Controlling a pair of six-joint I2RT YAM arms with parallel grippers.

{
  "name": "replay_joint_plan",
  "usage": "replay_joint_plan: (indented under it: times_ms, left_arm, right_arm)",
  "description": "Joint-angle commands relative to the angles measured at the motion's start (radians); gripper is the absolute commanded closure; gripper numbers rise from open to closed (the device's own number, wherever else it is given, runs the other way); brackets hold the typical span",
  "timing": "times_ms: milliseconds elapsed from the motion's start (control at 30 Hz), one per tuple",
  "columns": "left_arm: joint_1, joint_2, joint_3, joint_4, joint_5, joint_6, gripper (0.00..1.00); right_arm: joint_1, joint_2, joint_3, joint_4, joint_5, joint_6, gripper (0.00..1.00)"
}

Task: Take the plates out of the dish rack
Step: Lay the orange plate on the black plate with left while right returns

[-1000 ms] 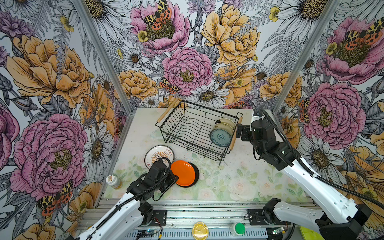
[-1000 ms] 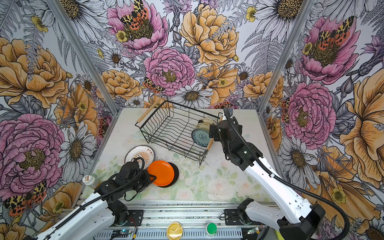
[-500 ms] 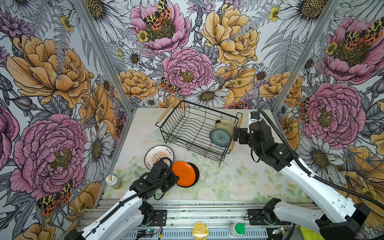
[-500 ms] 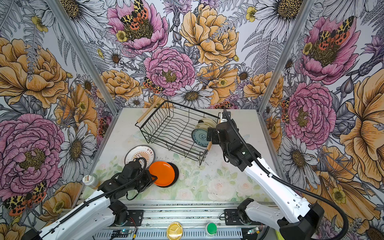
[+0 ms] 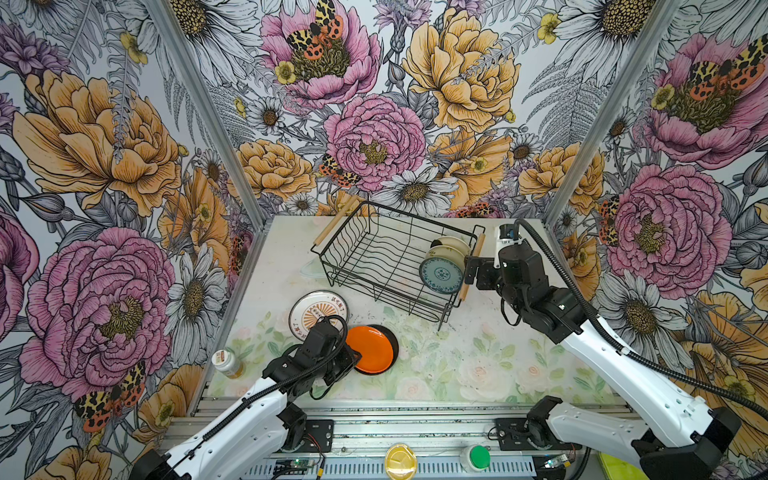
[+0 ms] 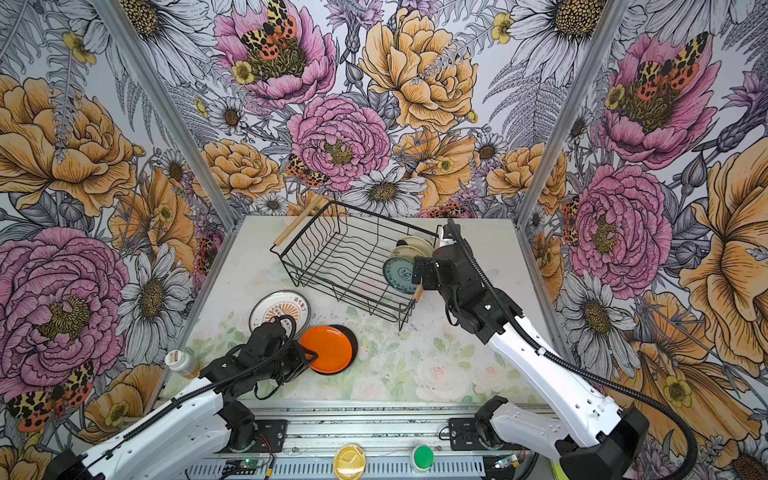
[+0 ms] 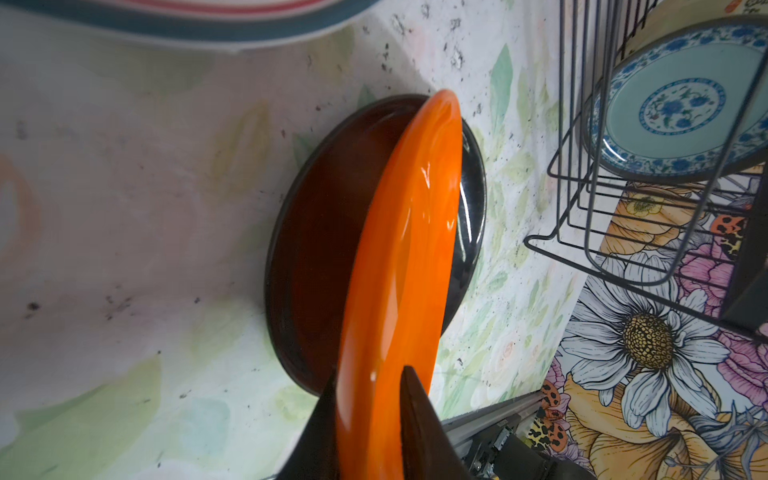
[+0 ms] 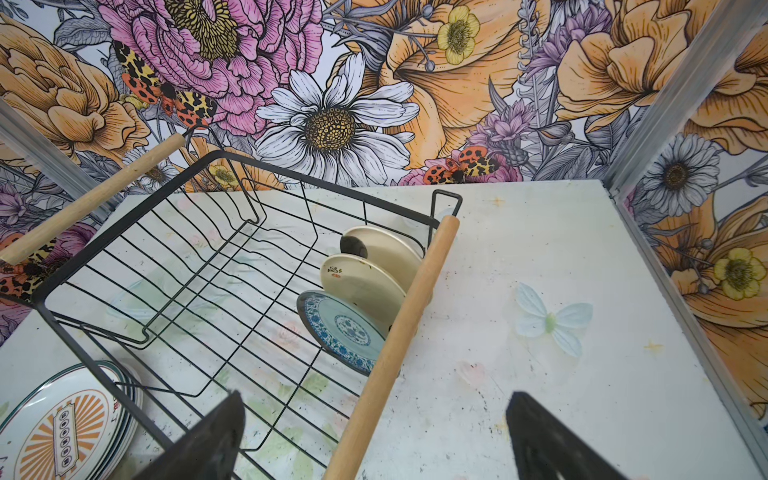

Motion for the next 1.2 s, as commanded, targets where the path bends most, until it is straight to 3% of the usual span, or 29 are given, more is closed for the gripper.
replay_joint_plan:
  times_ms: [0,300,1167]
  left_arm:
    - [-0.006,0.012,0.007,0.025,-0.016,-0.007,0.68]
    - [-0.012,0.045,0.024,-0.005,-0.030,-0.018,0.50]
    - [-0.032,0.168,0.156,-0.135,-0.099,0.050,0.47]
  right_arm:
    - [-0.004,-0.009,-0.007,0.001,-0.021,0.009,0.01]
    - [-0.004,-0.007,-0.016,0.000,-0.038,0.010,0.01]
    - [-0.004,-0.014,-0.032,0.001,-0.100,-0.030,0.01]
